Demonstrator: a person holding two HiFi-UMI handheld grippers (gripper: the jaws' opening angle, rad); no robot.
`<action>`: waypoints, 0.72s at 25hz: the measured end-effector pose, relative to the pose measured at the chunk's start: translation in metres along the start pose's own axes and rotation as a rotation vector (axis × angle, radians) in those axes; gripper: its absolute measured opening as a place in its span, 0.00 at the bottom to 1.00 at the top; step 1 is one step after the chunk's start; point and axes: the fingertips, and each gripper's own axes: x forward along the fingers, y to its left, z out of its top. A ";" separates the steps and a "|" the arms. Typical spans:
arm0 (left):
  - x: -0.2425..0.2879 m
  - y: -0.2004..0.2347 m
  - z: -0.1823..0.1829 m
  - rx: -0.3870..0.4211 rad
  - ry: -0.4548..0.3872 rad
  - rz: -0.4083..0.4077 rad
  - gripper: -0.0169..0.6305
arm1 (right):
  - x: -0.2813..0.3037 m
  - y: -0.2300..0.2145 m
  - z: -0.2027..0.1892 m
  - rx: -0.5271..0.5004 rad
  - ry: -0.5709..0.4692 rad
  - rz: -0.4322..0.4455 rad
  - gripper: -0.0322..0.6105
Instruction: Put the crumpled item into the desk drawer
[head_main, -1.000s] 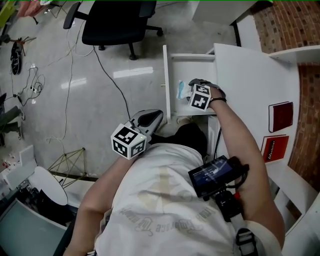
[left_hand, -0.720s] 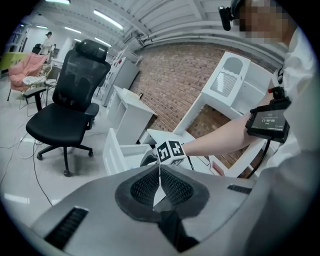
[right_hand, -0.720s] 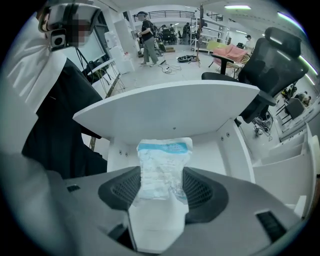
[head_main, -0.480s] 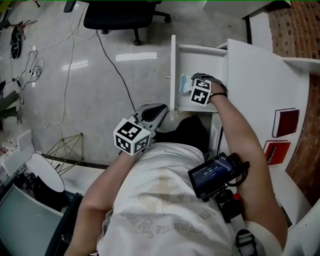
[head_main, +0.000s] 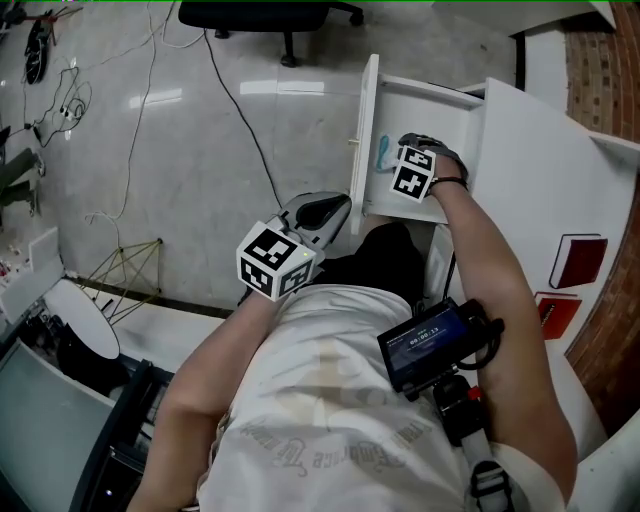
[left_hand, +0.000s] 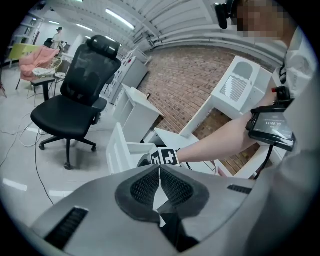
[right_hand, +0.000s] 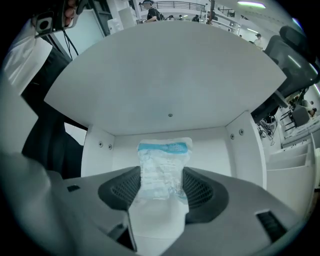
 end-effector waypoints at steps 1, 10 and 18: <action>-0.001 0.002 -0.001 -0.006 -0.003 0.005 0.07 | 0.003 -0.001 0.000 -0.004 0.006 -0.002 0.48; -0.008 0.000 -0.016 -0.045 0.005 0.029 0.07 | 0.023 0.005 -0.014 -0.015 0.045 -0.003 0.48; -0.006 -0.003 -0.028 -0.038 0.033 0.029 0.07 | 0.033 0.007 -0.013 -0.018 0.033 -0.016 0.49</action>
